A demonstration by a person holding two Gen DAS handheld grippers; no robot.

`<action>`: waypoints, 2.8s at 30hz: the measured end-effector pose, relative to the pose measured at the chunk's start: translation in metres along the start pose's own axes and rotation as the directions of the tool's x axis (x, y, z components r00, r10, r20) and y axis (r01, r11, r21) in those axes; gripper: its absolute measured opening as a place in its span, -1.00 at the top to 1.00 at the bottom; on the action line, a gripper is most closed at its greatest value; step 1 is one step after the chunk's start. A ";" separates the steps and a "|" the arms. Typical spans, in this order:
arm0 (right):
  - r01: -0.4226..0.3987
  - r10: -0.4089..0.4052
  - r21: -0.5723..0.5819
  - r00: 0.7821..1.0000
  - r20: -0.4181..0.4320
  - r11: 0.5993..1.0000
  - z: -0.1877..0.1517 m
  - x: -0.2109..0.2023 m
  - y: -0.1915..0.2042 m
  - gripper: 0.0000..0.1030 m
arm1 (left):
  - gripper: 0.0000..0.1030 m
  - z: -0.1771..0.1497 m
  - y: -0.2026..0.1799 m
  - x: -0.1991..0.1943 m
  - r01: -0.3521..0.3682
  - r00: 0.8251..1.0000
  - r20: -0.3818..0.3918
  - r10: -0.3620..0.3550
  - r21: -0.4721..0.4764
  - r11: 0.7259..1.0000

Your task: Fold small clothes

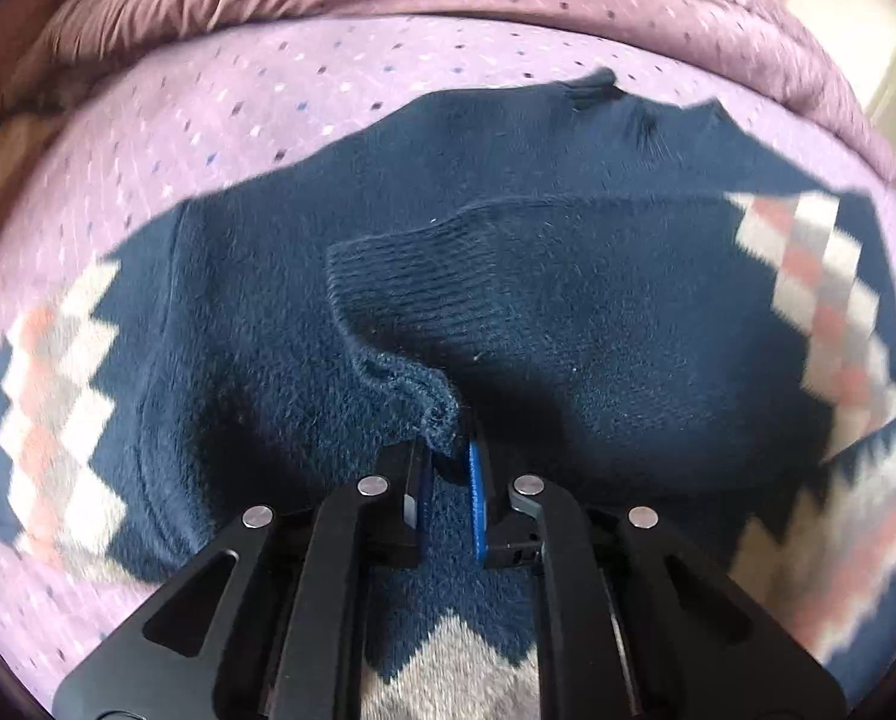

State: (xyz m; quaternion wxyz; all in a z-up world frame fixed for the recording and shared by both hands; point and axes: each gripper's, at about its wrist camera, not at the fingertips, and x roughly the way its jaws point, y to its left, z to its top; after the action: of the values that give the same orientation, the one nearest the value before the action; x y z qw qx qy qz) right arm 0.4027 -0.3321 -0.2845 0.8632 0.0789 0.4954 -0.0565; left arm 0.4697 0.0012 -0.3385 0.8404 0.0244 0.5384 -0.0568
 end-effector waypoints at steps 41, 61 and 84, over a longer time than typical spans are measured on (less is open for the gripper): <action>-0.102 0.127 -0.222 0.987 0.097 0.970 -0.009 -0.159 0.190 -0.57 | -0.94 -0.079 0.219 -0.137 -0.242 0.967 0.024 0.253 -0.217 0.946; -0.066 0.091 -0.281 0.993 0.076 0.957 -0.017 -0.111 0.284 -0.57 | -0.69 -0.103 0.390 -0.060 -0.076 0.992 0.057 0.109 -0.416 0.906; -0.012 0.031 -0.315 0.998 0.056 0.949 -0.025 -0.094 0.271 -0.57 | -0.61 -0.139 0.448 -0.070 -0.071 0.985 0.082 0.149 -0.595 0.800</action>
State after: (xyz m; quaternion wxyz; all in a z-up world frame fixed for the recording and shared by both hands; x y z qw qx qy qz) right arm 0.3823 -0.0597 -0.1939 0.8798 -0.0558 0.4711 0.0301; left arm 0.3702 0.4649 -0.3417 0.8401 -0.2104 0.4735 0.1607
